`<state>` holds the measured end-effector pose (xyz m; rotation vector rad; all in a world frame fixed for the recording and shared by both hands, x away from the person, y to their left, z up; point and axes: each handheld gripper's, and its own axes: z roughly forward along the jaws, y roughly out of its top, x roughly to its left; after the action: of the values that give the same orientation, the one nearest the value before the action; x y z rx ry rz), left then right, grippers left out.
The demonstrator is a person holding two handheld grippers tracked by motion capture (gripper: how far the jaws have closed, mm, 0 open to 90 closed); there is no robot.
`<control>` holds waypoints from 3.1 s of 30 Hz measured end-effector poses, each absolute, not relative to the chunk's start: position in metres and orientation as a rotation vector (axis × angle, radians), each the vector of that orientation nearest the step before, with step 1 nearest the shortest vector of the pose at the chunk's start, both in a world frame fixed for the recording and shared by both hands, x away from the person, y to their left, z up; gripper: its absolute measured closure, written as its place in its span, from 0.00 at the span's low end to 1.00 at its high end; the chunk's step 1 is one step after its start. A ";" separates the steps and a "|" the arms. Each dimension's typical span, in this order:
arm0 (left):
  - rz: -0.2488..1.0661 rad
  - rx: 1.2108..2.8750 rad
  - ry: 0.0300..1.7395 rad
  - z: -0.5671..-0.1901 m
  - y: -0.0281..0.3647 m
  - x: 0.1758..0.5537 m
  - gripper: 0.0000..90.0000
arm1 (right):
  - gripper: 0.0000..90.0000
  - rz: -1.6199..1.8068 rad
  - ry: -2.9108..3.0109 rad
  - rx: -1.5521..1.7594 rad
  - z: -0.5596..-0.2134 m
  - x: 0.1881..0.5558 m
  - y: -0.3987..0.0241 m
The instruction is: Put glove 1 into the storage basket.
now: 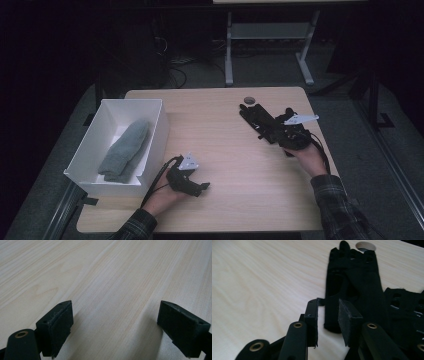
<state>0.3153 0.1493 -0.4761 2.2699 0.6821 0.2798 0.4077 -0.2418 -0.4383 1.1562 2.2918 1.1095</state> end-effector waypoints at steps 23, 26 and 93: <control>0.281 2.256 0.680 -0.477 0.150 0.315 0.14 | 0.99 1.042 2.303 1.237 -0.475 0.450 -0.232; 0.280 2.257 0.680 -0.477 0.150 0.315 0.14 | 1.00 1.050 2.299 1.240 -0.474 0.449 -0.233; 0.285 2.259 0.678 -0.477 0.150 0.315 0.14 | 1.00 1.060 2.611 0.989 -0.465 0.365 -0.188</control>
<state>0.3152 0.1504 -0.4770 2.2595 0.6781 0.2850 0.3651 -0.1883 -0.4651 0.9892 2.6112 1.0595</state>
